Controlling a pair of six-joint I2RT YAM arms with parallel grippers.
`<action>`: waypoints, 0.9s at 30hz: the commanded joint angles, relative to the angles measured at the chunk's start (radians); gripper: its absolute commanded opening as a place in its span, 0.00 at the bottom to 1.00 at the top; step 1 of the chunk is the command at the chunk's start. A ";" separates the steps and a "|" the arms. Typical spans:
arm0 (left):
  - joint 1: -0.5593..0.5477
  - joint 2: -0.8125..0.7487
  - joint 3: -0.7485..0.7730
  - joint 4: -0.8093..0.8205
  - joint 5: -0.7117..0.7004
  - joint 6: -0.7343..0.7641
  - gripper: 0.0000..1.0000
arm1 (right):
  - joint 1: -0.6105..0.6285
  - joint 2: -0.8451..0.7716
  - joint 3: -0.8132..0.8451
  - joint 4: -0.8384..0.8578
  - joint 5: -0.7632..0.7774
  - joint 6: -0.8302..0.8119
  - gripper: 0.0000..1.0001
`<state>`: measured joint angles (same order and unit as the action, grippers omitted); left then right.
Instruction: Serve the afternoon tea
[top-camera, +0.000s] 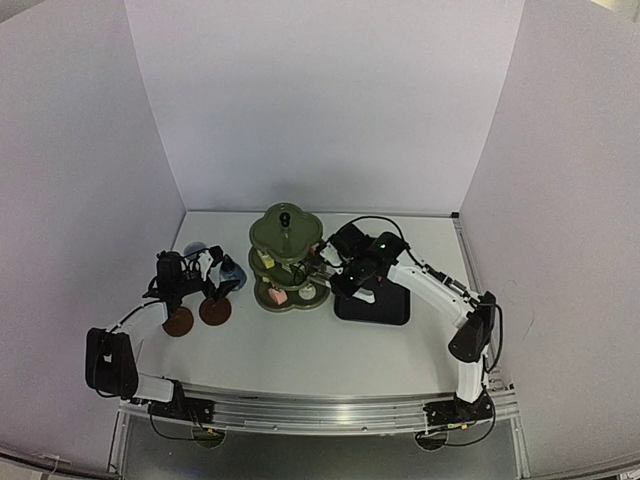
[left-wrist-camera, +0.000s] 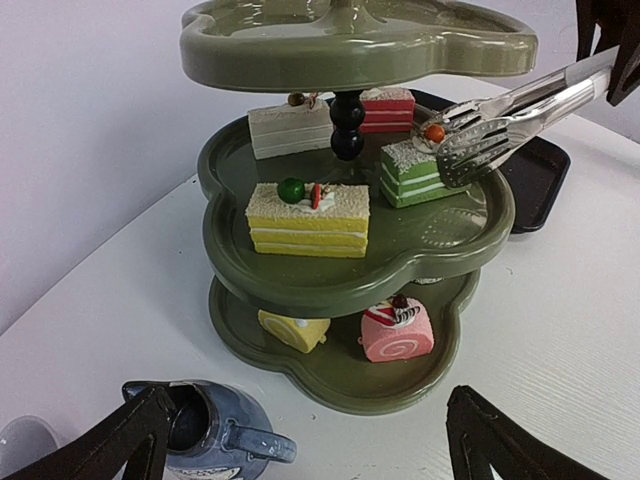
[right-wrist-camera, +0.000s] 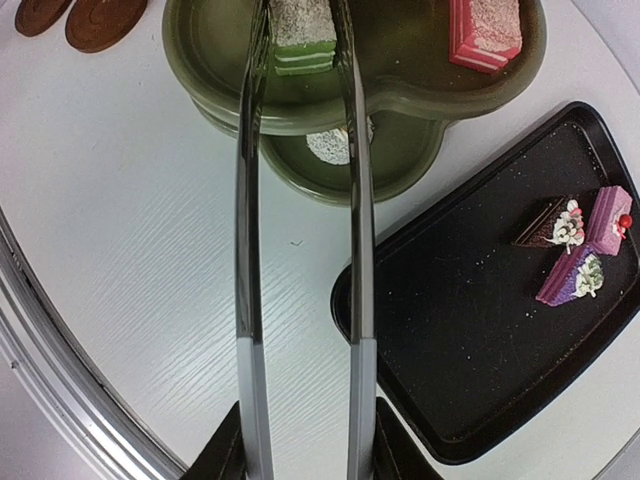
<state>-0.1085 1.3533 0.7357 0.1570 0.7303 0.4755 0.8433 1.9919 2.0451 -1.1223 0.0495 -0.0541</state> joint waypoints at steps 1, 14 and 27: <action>-0.004 -0.034 0.000 -0.006 0.000 0.017 0.96 | 0.005 -0.097 -0.011 0.020 -0.013 0.025 0.33; -0.005 -0.036 0.004 -0.010 -0.003 0.021 0.96 | 0.005 -0.208 -0.127 0.016 -0.028 0.080 0.32; -0.005 -0.028 0.013 -0.010 0.006 0.019 0.96 | -0.038 -0.385 -0.289 0.002 0.036 0.175 0.30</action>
<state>-0.1085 1.3533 0.7357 0.1570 0.7303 0.4824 0.8384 1.6934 1.7863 -1.1273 0.0511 0.0687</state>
